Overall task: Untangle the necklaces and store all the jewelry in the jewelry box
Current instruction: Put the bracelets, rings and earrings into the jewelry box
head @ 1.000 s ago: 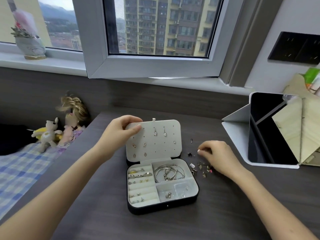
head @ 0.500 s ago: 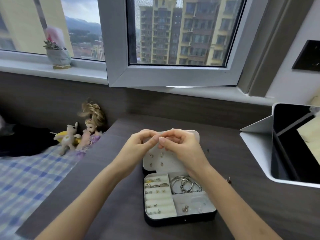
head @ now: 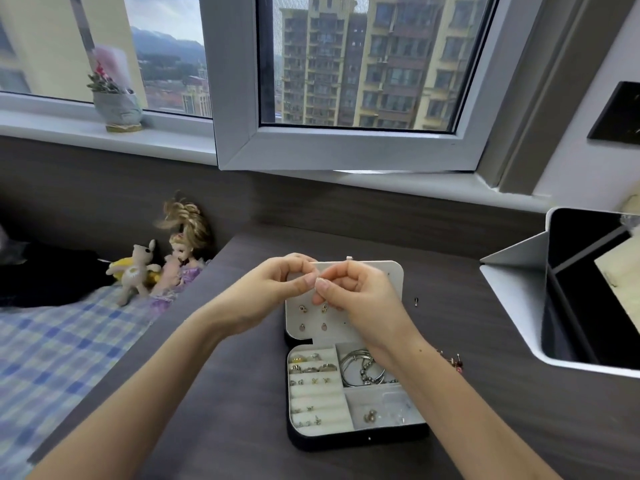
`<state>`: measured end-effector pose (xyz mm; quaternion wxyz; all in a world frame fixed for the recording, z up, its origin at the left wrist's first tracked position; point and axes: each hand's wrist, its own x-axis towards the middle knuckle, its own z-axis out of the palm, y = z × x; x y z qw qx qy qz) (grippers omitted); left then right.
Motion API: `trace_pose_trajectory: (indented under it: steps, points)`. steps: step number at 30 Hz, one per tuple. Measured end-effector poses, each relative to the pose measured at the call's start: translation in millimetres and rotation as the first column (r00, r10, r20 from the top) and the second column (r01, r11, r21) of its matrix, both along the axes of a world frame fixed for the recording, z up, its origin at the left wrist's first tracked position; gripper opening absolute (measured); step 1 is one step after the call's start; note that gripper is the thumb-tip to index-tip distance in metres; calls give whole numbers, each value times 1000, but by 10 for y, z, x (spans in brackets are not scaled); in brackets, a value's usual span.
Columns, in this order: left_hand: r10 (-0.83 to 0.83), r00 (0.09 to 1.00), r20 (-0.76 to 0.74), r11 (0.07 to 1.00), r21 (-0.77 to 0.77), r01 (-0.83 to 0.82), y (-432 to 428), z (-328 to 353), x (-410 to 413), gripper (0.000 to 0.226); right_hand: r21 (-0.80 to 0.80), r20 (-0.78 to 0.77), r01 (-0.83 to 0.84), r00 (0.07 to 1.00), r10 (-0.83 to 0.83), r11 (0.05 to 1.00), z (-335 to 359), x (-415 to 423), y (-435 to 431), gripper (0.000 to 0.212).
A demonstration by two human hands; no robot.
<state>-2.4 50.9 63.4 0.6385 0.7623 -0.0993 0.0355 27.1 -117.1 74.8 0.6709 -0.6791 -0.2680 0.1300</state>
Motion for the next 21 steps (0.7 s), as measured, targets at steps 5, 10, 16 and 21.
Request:
trace_pose_trajectory:
  steps: [5,10,16,21]
  points:
    - [-75,996,-40,995,55,77,55,84,25,28,55,-93,-57,994,62,997,53,-3,5,6]
    - [-111,992,-63,990,82,116,75,148,47,27,58,-121,-101,987,107,993,54,43,17,16]
    - [-83,995,-64,987,135,91,32,192,78,17,65,-153,-103,982,111,993,33,103,15,16]
    - [-59,992,-110,978,192,79,44,219,98,17,132,-219,-167,956,193,977,58,124,9,2]
